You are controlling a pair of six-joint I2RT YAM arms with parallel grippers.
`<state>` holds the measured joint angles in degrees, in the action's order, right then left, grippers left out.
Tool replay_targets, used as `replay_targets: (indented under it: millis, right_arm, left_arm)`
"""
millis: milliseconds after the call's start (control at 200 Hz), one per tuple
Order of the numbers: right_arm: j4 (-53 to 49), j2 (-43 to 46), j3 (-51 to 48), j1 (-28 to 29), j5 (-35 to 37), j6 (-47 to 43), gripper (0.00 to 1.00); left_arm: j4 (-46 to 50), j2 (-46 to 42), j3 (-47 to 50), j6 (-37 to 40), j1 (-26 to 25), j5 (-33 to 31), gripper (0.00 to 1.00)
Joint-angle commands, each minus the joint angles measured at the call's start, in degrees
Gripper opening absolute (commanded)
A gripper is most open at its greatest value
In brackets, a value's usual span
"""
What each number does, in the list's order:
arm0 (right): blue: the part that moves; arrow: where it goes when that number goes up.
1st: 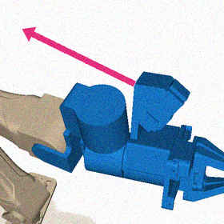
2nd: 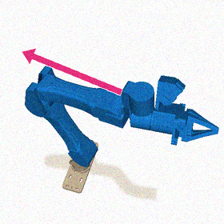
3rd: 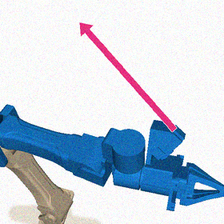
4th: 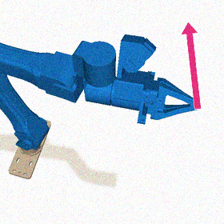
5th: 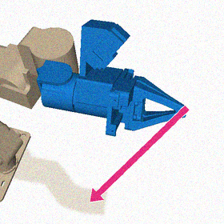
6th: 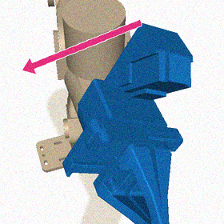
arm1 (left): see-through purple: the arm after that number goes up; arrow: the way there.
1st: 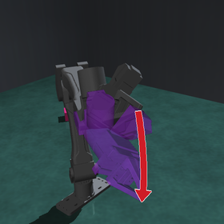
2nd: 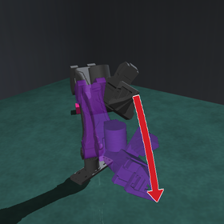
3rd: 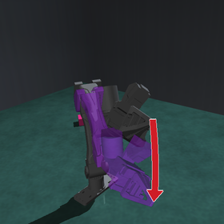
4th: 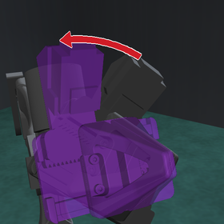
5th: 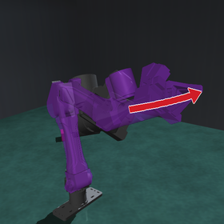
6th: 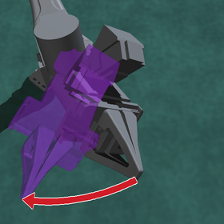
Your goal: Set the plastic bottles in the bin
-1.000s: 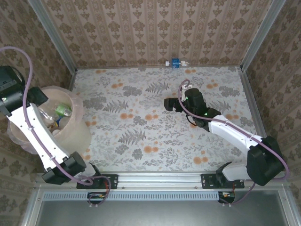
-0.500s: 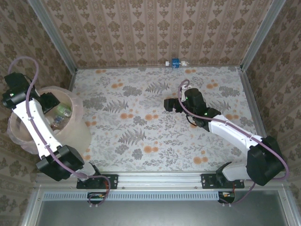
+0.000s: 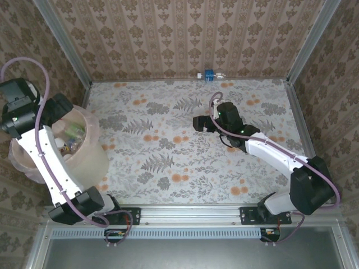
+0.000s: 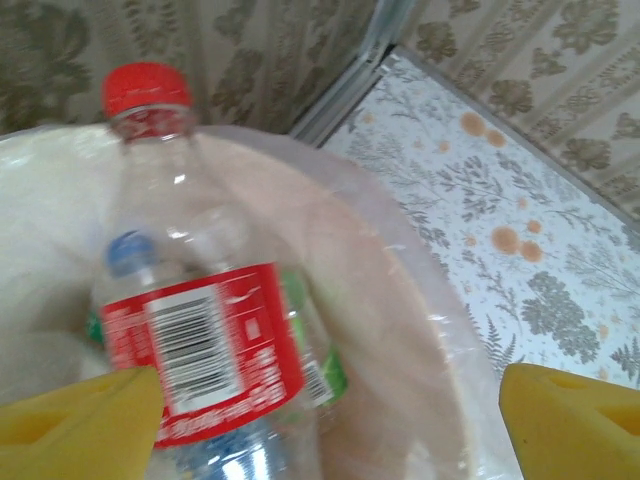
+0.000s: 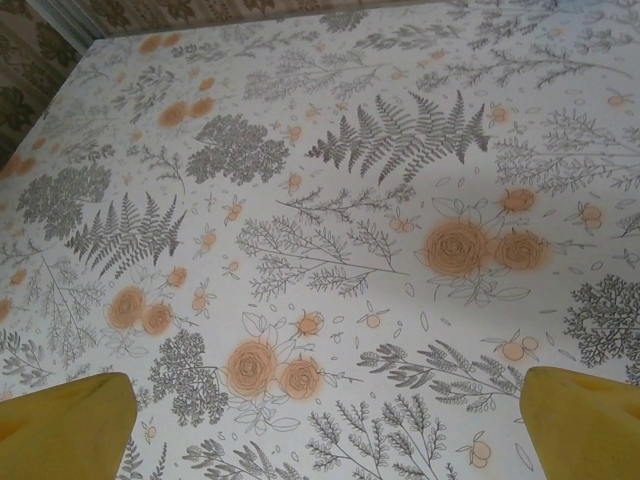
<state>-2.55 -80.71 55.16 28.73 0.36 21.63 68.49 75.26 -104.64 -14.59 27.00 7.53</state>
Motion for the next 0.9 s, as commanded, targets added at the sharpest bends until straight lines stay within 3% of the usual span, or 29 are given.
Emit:
replay_targets:
  millis: [0,145,320,500,660,895]
  right_arm:
    - [-1.9,-0.4,1.5,0.0,-1.1,1.2,1.0]
    - [-1.9,0.0,0.9,0.0,-1.0,1.6,1.0]
    - [-1.7,-0.3,0.5,0.0,-1.1,1.9,1.0]
    - [-2.1,-1.5,2.0,-0.1,-2.2,1.7,1.0]
    - [-2.0,-1.5,1.9,0.0,-2.4,2.3,1.0]
    - [-0.1,0.0,0.7,-0.2,-0.4,2.6,1.0]
  left_arm:
    - [-3.4,2.9,1.5,-1.7,-1.4,-0.5,0.85]
    - [1.0,6.0,3.1,-2.2,-1.5,-10.1,0.72]
    - [-1.4,-2.4,14.7,-4.0,-2.5,-14.0,0.69]
    - [-2.5,-3.1,17.5,-3.4,-1.2,-11.5,0.72]
    - [-2.4,-2.1,13.5,-3.0,-1.3,-8.3,0.76]
    - [-4.5,-6.7,8.0,-3.4,-2.8,-9.6,0.89]
